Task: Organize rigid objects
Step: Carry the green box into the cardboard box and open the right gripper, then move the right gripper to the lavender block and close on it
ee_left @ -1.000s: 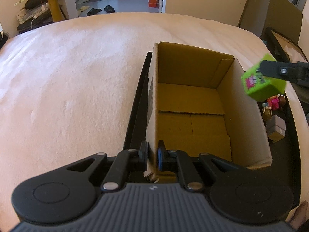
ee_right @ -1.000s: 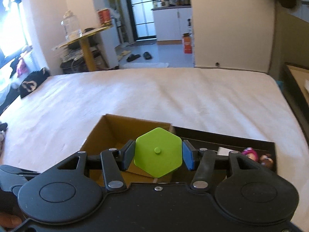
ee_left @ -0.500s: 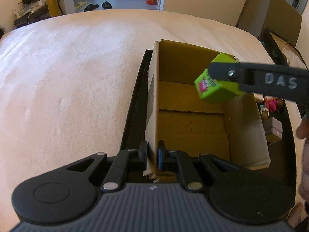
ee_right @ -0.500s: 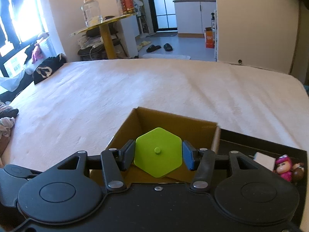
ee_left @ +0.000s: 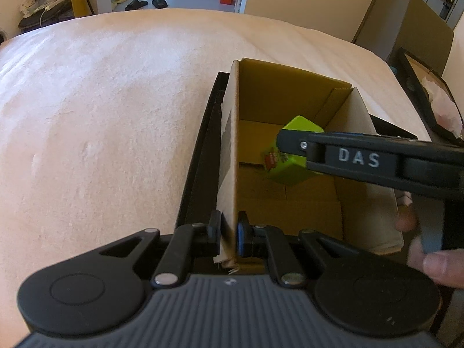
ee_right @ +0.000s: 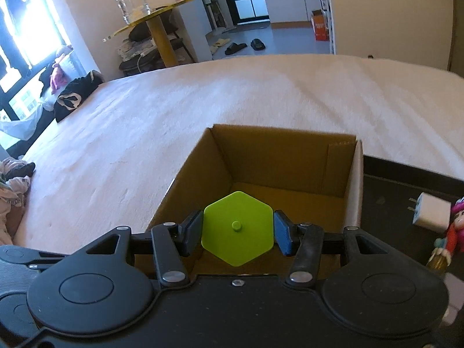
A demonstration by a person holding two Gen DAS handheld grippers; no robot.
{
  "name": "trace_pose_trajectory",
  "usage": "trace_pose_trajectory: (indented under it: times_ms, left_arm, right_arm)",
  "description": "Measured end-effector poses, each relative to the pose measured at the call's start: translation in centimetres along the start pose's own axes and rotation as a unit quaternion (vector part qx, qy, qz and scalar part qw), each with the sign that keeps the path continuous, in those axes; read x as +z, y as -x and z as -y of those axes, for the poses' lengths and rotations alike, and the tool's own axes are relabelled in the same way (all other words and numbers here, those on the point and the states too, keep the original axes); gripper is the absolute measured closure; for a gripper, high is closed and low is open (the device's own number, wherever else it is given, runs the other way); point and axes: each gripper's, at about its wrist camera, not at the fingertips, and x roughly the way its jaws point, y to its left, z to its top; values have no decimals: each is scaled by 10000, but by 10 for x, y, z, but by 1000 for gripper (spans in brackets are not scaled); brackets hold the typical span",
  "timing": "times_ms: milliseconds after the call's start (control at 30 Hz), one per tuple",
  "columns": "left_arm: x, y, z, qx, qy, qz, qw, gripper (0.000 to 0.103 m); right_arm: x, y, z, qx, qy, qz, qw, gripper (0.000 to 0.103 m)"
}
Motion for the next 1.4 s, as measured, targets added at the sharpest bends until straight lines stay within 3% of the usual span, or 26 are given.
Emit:
trace_pose_trajectory:
  times_ms: [233,667,833,1000,1233,1400]
  left_arm:
    - [1,-1,-1,19,45,-18,10000,93]
    - [7,-4,-1,77,111,-184,9997,92]
    - [7,-6,3,127,40,-326,9994,89]
    - [5,-4,7,295,-21,-312,9991,60]
    - [5,1,10,502,39,-250,9984,50]
    - [8,4,15,650,51,-185,9977,36]
  right_arm:
    - [-1,-4,5,331,-386,2,9987,49]
    - [3,37,17,125,-512,157,9985,49]
    - [0,60,27,-141,-529,277,9981,49]
    - [-13,77,49,-478,-729,363,9955,49]
    - [-41,86,81,-981,-1205,403,9870,42]
    - [-55,87,99,-1214,-1560,431,9793,37]
